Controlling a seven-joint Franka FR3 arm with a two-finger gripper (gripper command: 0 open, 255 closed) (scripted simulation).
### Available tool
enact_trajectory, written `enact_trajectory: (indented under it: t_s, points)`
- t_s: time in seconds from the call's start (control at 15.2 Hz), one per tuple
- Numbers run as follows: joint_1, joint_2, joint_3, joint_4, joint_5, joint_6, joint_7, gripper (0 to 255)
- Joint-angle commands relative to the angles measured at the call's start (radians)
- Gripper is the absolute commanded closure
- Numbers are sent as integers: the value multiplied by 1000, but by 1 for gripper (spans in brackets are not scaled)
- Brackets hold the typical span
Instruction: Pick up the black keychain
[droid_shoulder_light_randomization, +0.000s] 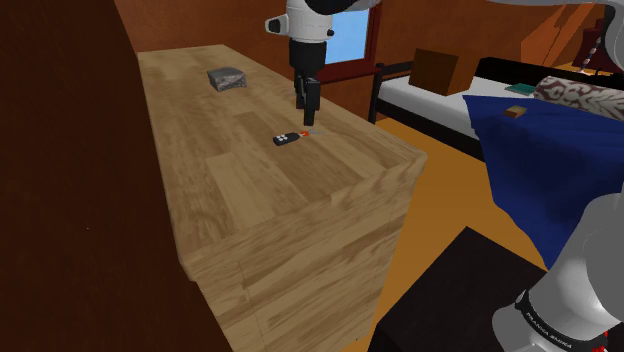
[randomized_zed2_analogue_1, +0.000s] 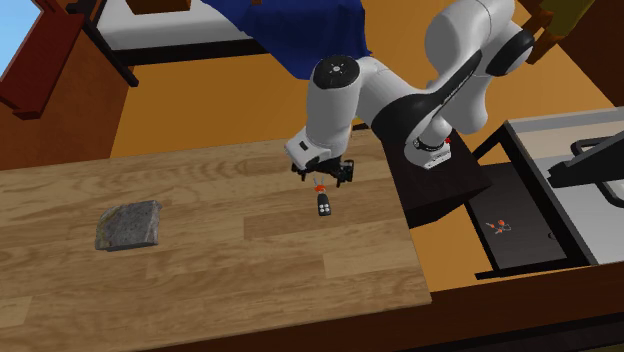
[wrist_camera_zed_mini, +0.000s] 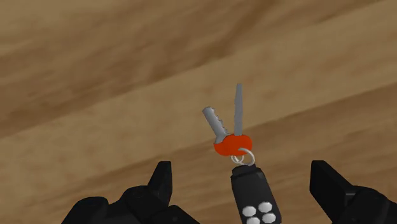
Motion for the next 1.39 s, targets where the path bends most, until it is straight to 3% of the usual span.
enact_trajectory:
  t_s: [0.0, 0.46, 0.53, 1.12, 1.32]
  points:
    - [2, 7, 3, -10, -2, 17, -11, 0]
    - [1, -1, 2, -96, -1, 94, -13, 0]
    - [1, 0, 2, -95, -1, 94, -13, 255]
    - [1, -1, 2, -95, -1, 94, -13, 255]
    - [2, 3, 2, -51, -1, 53, -12, 255]
